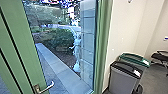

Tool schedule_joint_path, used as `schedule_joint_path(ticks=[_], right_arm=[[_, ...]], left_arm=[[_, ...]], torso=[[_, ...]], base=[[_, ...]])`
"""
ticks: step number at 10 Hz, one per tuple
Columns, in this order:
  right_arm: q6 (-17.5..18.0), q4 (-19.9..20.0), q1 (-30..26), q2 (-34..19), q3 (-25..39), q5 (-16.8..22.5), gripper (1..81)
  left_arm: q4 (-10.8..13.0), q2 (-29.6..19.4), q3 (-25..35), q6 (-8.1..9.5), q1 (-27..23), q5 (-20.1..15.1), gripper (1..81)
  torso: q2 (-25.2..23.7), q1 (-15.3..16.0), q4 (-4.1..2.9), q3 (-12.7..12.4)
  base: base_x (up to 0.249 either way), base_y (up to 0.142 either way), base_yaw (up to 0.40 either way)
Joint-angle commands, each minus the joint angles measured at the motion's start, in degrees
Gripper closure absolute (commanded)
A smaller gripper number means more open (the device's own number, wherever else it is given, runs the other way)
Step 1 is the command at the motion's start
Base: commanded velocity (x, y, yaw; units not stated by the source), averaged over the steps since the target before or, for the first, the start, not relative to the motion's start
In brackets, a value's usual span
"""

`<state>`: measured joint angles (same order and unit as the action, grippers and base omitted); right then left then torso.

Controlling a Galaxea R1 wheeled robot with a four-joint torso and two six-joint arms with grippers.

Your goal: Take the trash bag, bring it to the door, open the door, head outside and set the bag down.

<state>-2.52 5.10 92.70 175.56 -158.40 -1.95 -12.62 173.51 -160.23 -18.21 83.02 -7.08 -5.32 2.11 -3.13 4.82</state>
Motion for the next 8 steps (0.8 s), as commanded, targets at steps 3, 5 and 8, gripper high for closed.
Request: schedule_joint_path(ticks=[3, 5, 8], right_arm=[[0.0, 0.3, -1.9, 0.3, 0.2, 3.4, 1.0], [0.1, 0.4, -1.6, 0.0, 0.5, 3.3, 1.0], [-0.4, -0.3, -1.1, -2.8, 5.5, 2.5, 1.0]], left_arm=[[0.3, -0.6, -0.1, -0.51, -3.0, -3.9, 81.1], [0.1, -1.7, 1.0, -0.60, -2.6, -3.8, 81.1], [-0.2, -5.1, 7.1, -0.51, -2.5, -3.7, 81.1]], torso=[[0.0, 0.0, 0.00, 0.0], [0.0, 0.0, 0.00, 0.0], [0.0, 0.0, 0.00, 0.0]], base=[[0.000, 0.000, 0.313], [0.000, 0.000, 0.313], [0.000, 0.000, 0.313]])
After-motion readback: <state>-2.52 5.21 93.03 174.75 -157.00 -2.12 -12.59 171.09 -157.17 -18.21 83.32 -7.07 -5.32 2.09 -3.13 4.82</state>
